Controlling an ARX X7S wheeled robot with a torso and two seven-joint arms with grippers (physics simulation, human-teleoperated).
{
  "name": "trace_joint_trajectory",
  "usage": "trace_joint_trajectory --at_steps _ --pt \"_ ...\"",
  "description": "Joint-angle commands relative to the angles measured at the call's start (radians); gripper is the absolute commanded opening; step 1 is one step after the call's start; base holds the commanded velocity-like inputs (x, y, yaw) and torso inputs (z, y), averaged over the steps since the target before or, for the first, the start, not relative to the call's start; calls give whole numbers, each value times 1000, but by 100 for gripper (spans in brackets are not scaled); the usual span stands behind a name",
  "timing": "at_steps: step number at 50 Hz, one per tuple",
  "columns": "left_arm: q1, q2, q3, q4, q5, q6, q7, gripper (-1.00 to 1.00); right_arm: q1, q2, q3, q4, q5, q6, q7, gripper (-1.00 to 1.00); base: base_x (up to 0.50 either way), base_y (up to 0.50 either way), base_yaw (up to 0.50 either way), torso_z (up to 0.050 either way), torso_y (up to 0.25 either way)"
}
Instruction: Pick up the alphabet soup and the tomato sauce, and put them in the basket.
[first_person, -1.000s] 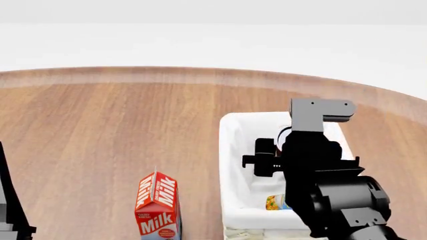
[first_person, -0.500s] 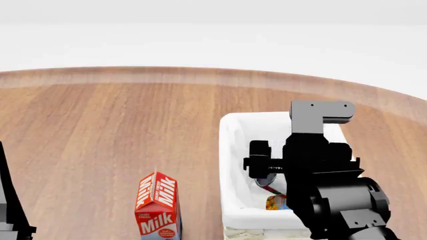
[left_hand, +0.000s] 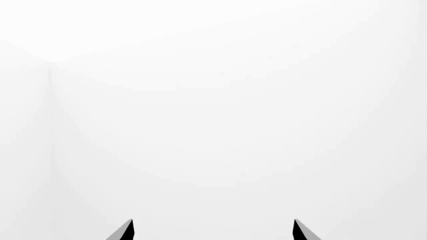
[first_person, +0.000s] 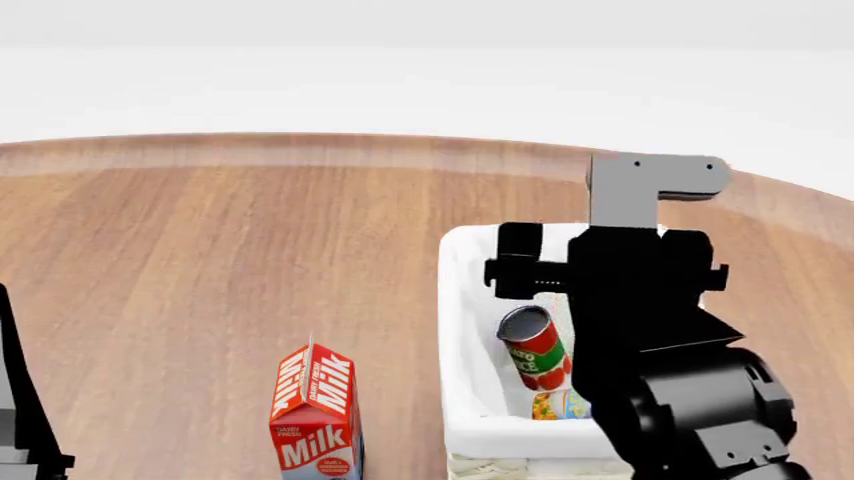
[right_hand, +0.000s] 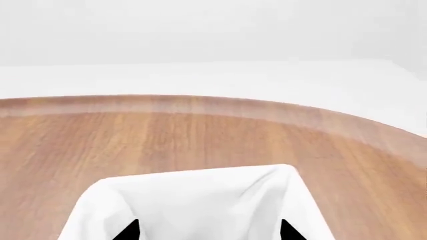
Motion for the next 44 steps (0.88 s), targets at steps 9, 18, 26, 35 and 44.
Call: trace_joint_trajectory --at_steps 9,18,26,35,44 --pt "-2 -5 0 4 -3 -4 -3 100 -38 46 51 -152 -88 -253 73 100 0 0 0 0 0" --pt "-2 -6 2 -1 -3 2 -3 100 -59 88 75 -246 -186 -421 153 100 0 0 0 0 0" --pt "-5 -5 6 -2 -2 0 -5 100 -78 129 84 -360 -272 -514 238 100 0 0 0 0 0" --pt "-2 -7 5 -1 -3 2 -7 100 -92 167 82 -481 -365 -571 327 100 0 0 0 0 0" --pt "2 -11 2 8 -5 0 -10 100 -106 197 90 -577 -429 -609 391 100 0 0 0 0 0"
